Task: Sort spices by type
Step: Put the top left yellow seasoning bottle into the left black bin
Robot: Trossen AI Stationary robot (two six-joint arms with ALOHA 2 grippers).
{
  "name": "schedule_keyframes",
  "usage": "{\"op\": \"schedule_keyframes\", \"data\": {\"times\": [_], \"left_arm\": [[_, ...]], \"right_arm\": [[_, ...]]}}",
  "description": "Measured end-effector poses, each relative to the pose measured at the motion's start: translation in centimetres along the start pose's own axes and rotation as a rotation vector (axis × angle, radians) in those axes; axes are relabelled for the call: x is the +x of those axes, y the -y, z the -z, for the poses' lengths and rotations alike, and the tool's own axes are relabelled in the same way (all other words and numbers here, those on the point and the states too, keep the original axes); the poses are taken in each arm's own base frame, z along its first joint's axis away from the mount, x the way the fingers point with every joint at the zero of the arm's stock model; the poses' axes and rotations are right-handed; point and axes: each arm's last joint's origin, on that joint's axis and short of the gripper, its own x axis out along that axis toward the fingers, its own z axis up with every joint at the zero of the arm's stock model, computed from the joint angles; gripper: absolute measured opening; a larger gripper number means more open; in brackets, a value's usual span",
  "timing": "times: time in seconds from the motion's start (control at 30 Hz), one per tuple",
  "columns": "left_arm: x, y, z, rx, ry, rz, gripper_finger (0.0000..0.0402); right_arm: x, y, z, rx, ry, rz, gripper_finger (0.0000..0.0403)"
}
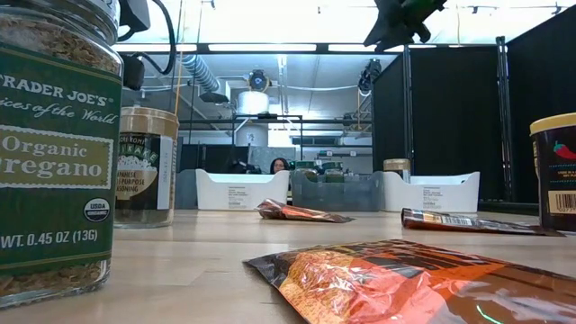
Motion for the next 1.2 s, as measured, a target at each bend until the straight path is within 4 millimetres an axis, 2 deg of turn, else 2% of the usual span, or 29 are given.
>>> {"op": "schedule_keyframes", "data": {"times": [0.17,0.37,0.57,0.77,1.0,1.2], "left_arm": [[-1.4,-0.1,-1.2,-0.093,0.066,0.011,0.0222],[-4.2,-0.9,-3.2,-0.21,0.206,-0.039,0.0222],[-6.9,-3.0,-5.0,-0.35,0.347,-0.131,0.0222],[-8.9,-6.1,-6.1,-0.524,0.44,-0.277,0.0223],[-9.1,-10.1,-6.2,-0.727,0.44,-0.399,0.0223],[-7.7,-13.7,-6.8,-0.813,0.351,-0.516,0.0223]], "right_arm": [[0.0,0.0,0.0,0.0,0.0,0.0,0.0211],[0.0,0.0,0.0,0.0,0.0,0.0,0.021],[0.0,0.0,0.0,0.0,0.0,0.0,0.0209],[0.0,0.0,0.0,0.001,0.0,0.0,0.0206],[0.0,0.0,0.0,0.0,0.0,0.0,0.0205],[0.0,0.0,0.0,0.0,0.0,0.0,0.0202]]}}
